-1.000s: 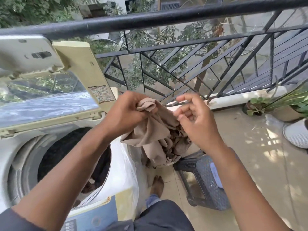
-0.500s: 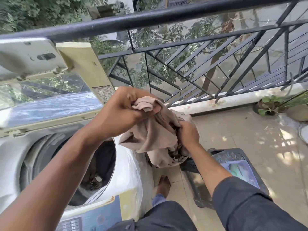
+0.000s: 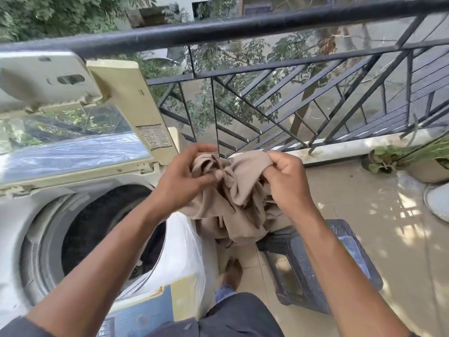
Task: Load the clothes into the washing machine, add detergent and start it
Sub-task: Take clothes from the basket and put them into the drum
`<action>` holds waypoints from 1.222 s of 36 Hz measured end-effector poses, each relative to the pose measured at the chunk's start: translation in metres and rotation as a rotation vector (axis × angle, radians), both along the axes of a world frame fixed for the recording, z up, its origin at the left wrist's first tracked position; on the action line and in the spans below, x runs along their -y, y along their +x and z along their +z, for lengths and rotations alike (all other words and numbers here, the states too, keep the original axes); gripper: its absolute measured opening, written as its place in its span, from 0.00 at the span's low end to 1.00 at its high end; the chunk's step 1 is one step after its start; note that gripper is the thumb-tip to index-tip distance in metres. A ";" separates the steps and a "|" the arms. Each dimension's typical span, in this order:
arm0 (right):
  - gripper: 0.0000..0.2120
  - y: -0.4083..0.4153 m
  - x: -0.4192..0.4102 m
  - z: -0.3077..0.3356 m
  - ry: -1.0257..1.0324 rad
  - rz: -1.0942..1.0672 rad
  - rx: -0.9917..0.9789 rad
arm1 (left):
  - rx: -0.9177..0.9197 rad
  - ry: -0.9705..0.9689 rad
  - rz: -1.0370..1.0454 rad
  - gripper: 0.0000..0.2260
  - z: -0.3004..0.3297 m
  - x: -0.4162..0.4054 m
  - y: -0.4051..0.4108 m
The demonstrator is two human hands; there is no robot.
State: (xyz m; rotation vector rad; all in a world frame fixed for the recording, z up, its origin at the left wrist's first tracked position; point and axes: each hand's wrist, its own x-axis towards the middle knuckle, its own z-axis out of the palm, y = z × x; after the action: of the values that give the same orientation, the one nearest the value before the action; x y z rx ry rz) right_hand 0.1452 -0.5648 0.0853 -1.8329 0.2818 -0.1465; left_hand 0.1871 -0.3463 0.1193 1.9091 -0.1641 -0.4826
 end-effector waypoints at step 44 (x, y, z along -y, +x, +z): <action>0.10 0.033 0.031 -0.062 -0.569 -0.009 -0.241 | 0.273 -0.095 -0.026 0.14 0.002 0.014 0.024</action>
State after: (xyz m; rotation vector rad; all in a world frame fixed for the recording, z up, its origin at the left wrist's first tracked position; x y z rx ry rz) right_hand 0.1778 -0.5959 0.0235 -2.4199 0.4507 -0.0079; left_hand 0.2112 -0.3598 0.1210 1.8752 -0.3837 -0.2250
